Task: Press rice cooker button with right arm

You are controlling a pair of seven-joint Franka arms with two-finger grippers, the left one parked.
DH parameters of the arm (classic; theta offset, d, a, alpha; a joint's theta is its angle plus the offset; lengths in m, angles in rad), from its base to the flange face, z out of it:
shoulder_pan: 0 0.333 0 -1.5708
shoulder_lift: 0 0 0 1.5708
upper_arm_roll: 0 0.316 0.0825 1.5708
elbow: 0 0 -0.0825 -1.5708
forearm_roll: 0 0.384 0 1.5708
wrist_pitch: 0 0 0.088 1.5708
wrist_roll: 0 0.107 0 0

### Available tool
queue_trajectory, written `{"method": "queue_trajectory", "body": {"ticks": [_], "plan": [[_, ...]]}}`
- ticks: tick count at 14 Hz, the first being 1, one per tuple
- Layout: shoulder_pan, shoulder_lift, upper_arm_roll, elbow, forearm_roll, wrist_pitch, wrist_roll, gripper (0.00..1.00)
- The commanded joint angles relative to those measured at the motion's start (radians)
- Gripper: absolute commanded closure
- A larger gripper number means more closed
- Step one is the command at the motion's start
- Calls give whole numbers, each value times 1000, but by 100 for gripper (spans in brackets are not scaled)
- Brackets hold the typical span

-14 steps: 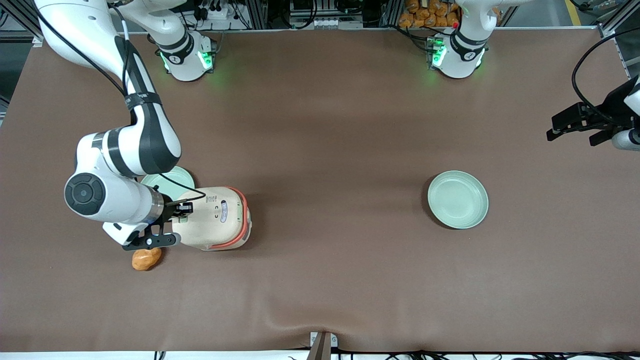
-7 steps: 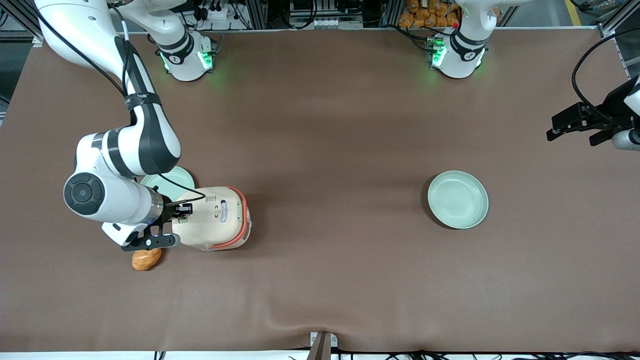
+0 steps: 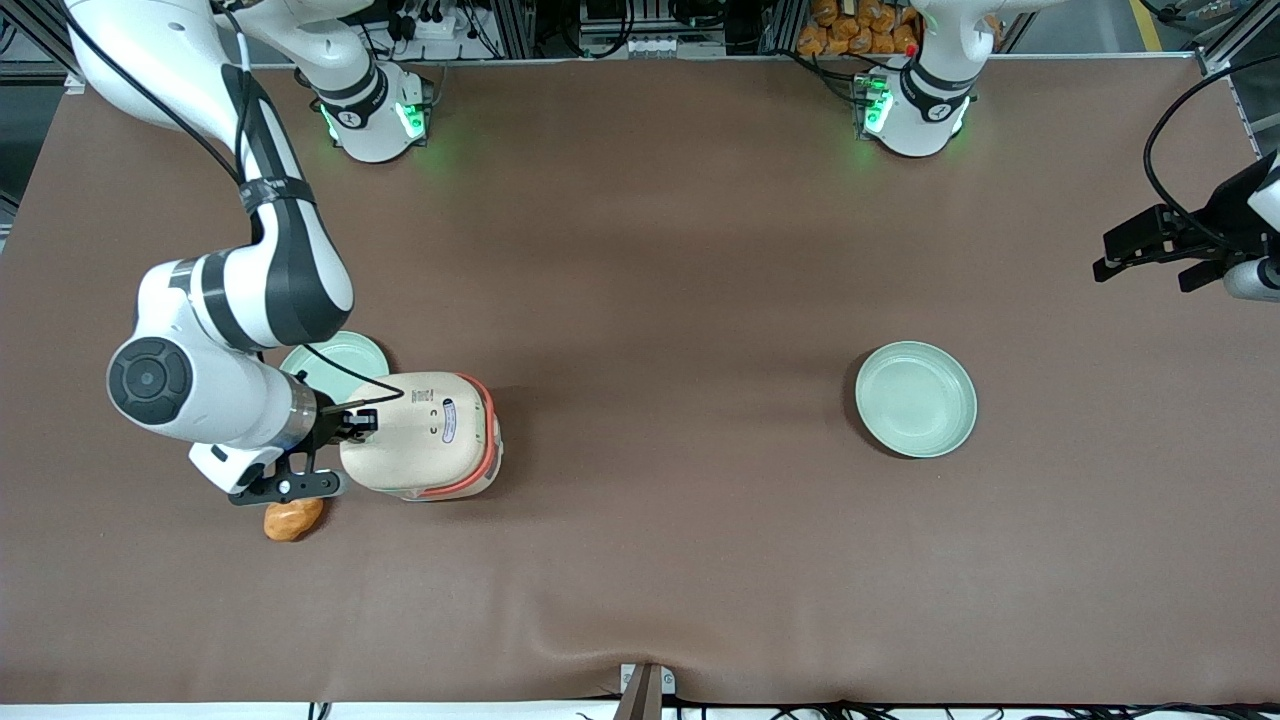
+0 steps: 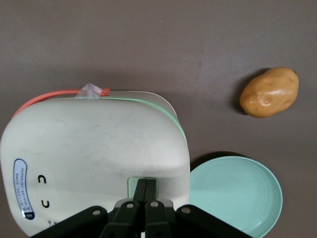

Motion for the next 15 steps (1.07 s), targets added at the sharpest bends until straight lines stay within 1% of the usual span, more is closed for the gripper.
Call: {"method": "queue_trajectory", "body": {"ticks": [1, 2, 4, 5, 10, 12, 14, 15], "plan": [[-6, -66, 5, -5, 4, -29, 5, 56], [-8, -78, 5, -5, 3, -41, 5, 41], [-12, -113, 5, -5, 4, -51, 5, 8], [-14, -131, 5, -5, 3, -71, 5, 0], [-19, -246, 3, -5, -16, -262, 4, 0], [-70, -302, 8, -5, 3, -310, -1, 0], [-95, -345, 3, -5, -5, -376, -1, 0], [-124, -362, 3, -5, -3, -390, -2, 0]]}}
